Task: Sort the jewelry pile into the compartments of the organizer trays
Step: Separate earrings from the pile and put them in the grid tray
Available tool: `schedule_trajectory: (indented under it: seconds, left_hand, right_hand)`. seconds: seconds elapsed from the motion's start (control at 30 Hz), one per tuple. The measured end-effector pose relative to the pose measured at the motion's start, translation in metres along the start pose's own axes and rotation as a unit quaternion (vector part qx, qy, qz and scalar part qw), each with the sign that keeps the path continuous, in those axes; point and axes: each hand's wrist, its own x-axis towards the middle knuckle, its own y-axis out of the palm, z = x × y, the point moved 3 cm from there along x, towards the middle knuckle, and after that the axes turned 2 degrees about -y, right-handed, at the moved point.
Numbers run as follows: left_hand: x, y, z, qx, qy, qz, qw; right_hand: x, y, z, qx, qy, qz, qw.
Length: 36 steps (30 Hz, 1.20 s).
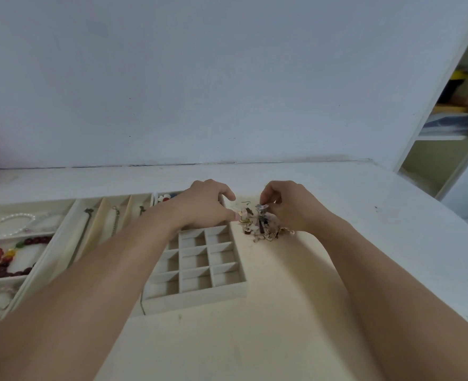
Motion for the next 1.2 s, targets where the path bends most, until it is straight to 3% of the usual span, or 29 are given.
schedule_trajectory:
  seconds: [0.27,0.5,0.67,0.93,1.2]
  left_hand:
    - [-0.004,-0.002,-0.008,-0.048,0.019,-0.048,0.998]
    - [0.002,-0.005,-0.01,-0.118,0.073,-0.105,0.985]
    - [0.003,-0.007,-0.011,-0.15,0.087,-0.116,0.978]
    - [0.0,-0.009,-0.013,-0.265,0.052,-0.097,0.958]
    - [0.001,-0.01,-0.009,-0.298,0.026,-0.105,0.948]
  right_hand:
    - [-0.002,-0.007,0.016,0.056,-0.035,-0.033,0.997]
    - [-0.008,-0.013,0.035,0.201,-0.088,-0.072,0.973]
    - [-0.008,-0.015,0.039,0.232,-0.09,-0.077,0.966]
    - [-0.008,-0.01,0.037,0.26,-0.068,-0.021,0.963]
    - [-0.006,-0.014,0.031,0.269,-0.06,-0.054,0.96]
